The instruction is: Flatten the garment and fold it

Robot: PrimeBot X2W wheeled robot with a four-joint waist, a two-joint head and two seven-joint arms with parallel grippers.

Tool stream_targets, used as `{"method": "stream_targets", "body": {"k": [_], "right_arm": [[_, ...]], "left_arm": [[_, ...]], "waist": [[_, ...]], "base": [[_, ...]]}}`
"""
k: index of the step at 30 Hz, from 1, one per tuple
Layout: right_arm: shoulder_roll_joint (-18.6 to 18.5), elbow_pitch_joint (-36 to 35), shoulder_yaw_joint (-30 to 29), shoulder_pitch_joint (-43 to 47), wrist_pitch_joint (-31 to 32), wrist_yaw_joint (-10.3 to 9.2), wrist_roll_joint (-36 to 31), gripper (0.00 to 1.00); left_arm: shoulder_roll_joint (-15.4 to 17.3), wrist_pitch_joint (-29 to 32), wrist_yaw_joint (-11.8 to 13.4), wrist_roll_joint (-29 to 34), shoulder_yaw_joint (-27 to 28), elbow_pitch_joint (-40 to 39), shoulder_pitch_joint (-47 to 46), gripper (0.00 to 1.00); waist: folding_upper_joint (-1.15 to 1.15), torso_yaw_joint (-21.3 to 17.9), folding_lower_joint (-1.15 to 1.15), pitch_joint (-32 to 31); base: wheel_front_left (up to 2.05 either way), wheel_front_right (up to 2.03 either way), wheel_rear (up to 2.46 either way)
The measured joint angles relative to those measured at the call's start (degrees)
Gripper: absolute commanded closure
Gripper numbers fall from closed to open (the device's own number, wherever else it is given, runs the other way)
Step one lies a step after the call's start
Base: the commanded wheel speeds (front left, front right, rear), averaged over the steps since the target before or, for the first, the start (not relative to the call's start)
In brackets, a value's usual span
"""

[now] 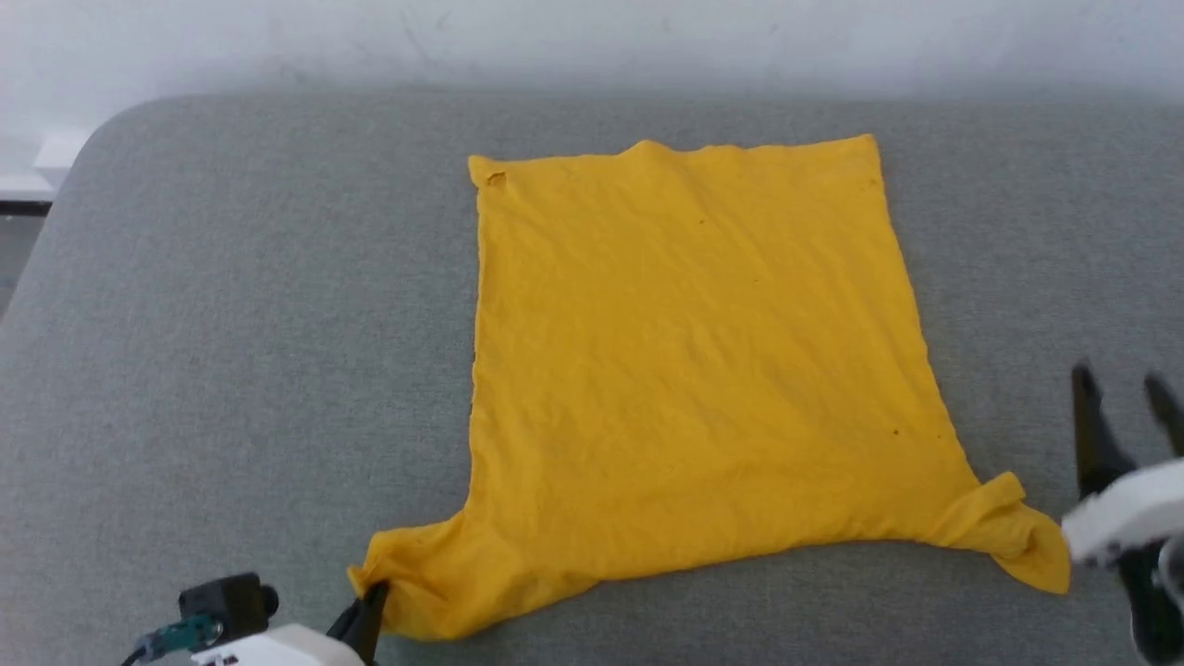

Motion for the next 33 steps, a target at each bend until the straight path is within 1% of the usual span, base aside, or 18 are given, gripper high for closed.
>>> {"method": "stream_targets", "body": {"k": [3,5,8,10,16,21,26,33], "right_arm": [[-1.3,1.7,0.7,-6.5,-3.7,0.0,0.0,0.0],[-2.5,4.0,1.1,-11.3,-4.8,0.0,-0.1,0.0],[-5.0,8.9,1.6,-19.2,-5.1,0.0,-0.6,0.0],[-6.9,12.5,2.3,-24.4,-4.1,0.0,-1.1,0.0],[-11.7,23.0,3.9,-38.2,2.6,0.0,-2.0,0.0],[-13.1,29.6,2.8,-46.4,10.3,0.0,-2.3,0.0],[-15.2,32.9,2.8,-51.3,16.6,0.0,-5.5,0.0],[-16.0,34.3,2.0,-55.7,25.6,0.0,-9.7,0.0]], "left_arm": [[-0.8,-0.5,0.0,-0.1,-0.3,-0.8,-1.8,1.0],[-0.9,-0.7,0.0,0.0,-0.8,-1.3,-3.3,1.0],[-1.3,-1.0,-0.6,0.1,-1.7,-1.9,-5.7,1.0],[-1.7,-1.3,-0.9,0.3,-2.2,-2.3,-7.2,1.0],[-2.9,-2.7,-1.9,1.3,-3.8,-3.3,-10.0,1.0],[-4.4,-3.7,-2.4,1.5,-5.4,-4.1,-11.4,1.0],[-5.6,-4.6,-3.4,1.5,-6.3,-3.6,-12.4,1.0],[-6.8,-6.3,-4.6,1.0,-7.0,-3.1,-13.5,1.0]], "waist": [[0.0,0.8,0.0,1.2],[0.0,1.4,0.01,2.2],[0.0,2.4,0.01,4.2],[0.0,3.2,0.01,5.6],[0.0,6.3,0.02,10.2],[0.0,9.3,0.02,14.2],[0.0,12.3,0.02,18.0],[0.0,15.4,0.01,23.0]], "base": [[0.0,0.0,0.0],[0.0,0.0,0.0],[0.0,0.0,0.0],[0.0,0.0,0.0],[0.0,0.0,0.0],[0.0,0.0,0.0],[0.0,0.0,0.0],[0.0,0.0,0.0]]}}
